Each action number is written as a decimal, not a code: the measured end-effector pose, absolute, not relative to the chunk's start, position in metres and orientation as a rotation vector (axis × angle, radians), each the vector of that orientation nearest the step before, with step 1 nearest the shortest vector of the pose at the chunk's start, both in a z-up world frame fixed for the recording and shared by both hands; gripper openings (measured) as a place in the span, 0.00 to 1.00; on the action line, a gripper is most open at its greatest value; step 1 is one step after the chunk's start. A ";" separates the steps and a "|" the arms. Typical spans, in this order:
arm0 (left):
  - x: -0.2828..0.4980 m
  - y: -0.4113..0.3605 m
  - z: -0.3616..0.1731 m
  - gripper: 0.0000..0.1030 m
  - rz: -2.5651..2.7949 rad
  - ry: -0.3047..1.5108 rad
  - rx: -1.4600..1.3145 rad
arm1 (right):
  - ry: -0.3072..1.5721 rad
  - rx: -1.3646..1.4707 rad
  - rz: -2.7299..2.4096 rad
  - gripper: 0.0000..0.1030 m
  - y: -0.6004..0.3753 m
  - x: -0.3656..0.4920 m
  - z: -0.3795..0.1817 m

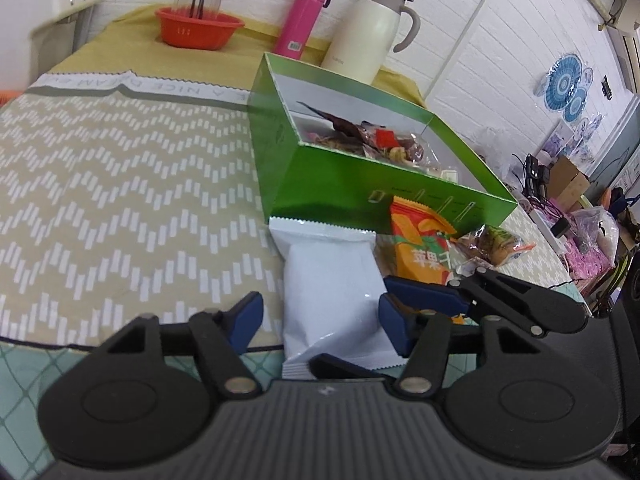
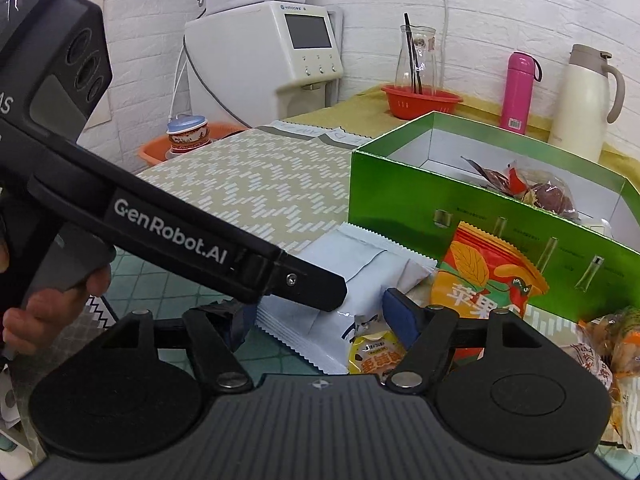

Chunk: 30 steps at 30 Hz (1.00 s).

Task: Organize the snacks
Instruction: 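Grasp the white foil packet with the left tool, then lower the white foil packet into the green box and release it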

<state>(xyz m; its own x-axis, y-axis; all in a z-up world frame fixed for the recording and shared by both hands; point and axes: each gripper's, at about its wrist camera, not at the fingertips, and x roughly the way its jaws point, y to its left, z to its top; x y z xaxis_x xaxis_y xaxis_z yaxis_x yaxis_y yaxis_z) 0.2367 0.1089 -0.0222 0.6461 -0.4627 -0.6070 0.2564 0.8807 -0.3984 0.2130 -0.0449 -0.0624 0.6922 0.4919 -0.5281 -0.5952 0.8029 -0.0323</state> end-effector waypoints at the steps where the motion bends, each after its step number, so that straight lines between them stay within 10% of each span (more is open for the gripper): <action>1: 0.236 0.107 -0.022 0.42 -0.417 0.766 -0.277 | 0.526 -0.196 0.596 0.93 -0.044 0.215 -0.062; 8: 0.217 0.103 -0.011 0.38 -0.359 0.735 -0.254 | 0.493 -0.216 0.588 0.66 -0.043 0.200 -0.057; 30: 0.265 0.076 0.055 0.37 -0.350 0.530 -0.214 | 0.314 -0.145 0.538 0.50 -0.069 0.243 -0.001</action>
<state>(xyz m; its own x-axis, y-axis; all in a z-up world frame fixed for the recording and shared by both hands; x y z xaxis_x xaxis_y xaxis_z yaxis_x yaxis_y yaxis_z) 0.2653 0.0759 0.0554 0.8058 -0.3789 -0.4552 0.2695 0.9189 -0.2879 0.2431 -0.0693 -0.0015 0.8124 0.4801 -0.3309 -0.5241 0.8500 -0.0533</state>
